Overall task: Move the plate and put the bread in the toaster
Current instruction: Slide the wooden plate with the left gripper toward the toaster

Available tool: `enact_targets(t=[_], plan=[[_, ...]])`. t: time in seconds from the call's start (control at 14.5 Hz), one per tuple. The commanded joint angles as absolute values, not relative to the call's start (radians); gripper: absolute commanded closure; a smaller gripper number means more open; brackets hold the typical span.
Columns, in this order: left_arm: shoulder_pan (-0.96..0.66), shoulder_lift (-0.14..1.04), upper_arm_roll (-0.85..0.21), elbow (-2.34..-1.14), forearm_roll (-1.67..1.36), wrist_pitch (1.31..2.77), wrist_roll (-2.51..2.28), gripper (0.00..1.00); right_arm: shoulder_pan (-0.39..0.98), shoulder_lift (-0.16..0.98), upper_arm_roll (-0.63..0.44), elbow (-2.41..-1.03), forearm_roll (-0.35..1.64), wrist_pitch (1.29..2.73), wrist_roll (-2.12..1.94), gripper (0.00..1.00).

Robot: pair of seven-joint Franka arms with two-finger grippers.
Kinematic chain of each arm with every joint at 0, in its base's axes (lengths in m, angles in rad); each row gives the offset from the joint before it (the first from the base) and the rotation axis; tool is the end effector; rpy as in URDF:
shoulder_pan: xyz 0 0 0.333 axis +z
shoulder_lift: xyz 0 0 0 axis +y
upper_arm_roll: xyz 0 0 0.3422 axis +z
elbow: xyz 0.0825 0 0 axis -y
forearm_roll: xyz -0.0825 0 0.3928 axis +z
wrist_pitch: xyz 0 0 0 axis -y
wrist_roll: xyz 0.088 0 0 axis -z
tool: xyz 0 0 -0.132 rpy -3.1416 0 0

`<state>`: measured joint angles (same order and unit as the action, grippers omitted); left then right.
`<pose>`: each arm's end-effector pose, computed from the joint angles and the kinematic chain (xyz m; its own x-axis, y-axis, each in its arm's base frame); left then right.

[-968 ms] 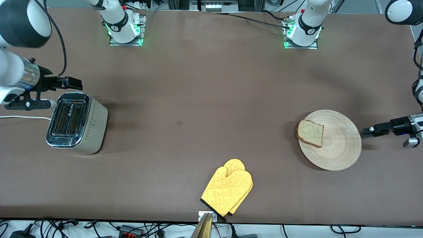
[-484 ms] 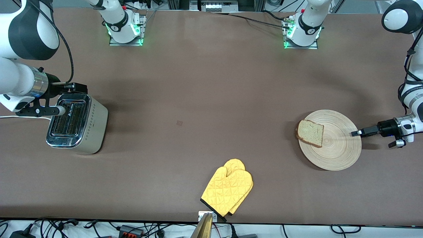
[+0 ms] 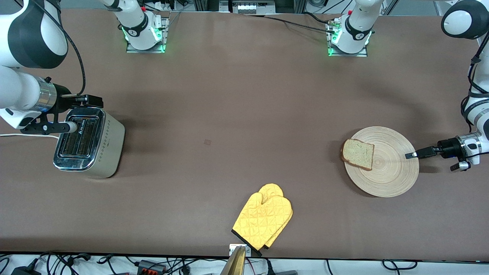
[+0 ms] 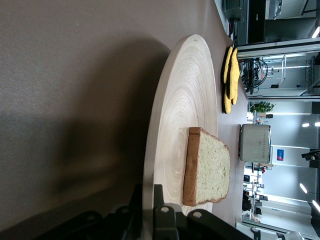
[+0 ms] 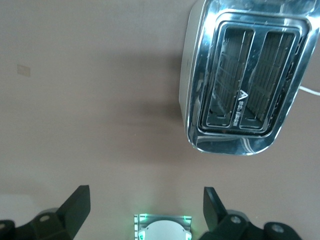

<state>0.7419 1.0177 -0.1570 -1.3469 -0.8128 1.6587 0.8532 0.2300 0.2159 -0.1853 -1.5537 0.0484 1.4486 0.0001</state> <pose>0.6109 0.3201 0.1078 0.9872 0.1592 0.0130 0.0592 -0.4402 0.8959 0.5952 0.0427 0.5018 0.9493 0.0399 -0.3120 0.0394 -0.9992 -0.0080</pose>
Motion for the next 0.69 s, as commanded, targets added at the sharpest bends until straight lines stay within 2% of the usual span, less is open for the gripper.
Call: enact_targets(t=[0.0,0.14,0.28,0.41,0.48,0.62], plan=[[0.742,1.017,-0.164,-1.333,-0.821,1.640,0.868,0.93,0.233,0.216,-0.184,-1.545,0.074,1.427,-0.003,0.00],[0.730,1.008,-0.176,-1.333,-0.819,1.590,0.868,0.98,0.232,0.213,-0.186,-1.554,0.129,1.437,-0.005,0.00],[0.677,0.997,-0.179,-1.333,-0.828,1.555,0.856,0.99,0.230,0.207,-0.186,-1.587,0.175,1.462,-0.005,0.00],[0.620,0.941,-0.179,-1.354,-0.834,1.557,0.810,0.99,0.227,0.177,-0.187,-1.667,0.218,1.552,-0.005,0.00],[0.598,0.898,-0.179,-1.392,-0.839,1.560,0.780,0.99,0.232,0.157,-0.186,-1.722,0.228,1.615,-0.005,0.00],[0.554,0.760,-0.186,-1.582,-0.854,1.656,0.743,0.99,0.247,0.115,-0.186,-1.840,0.283,1.754,-0.003,0.00]])
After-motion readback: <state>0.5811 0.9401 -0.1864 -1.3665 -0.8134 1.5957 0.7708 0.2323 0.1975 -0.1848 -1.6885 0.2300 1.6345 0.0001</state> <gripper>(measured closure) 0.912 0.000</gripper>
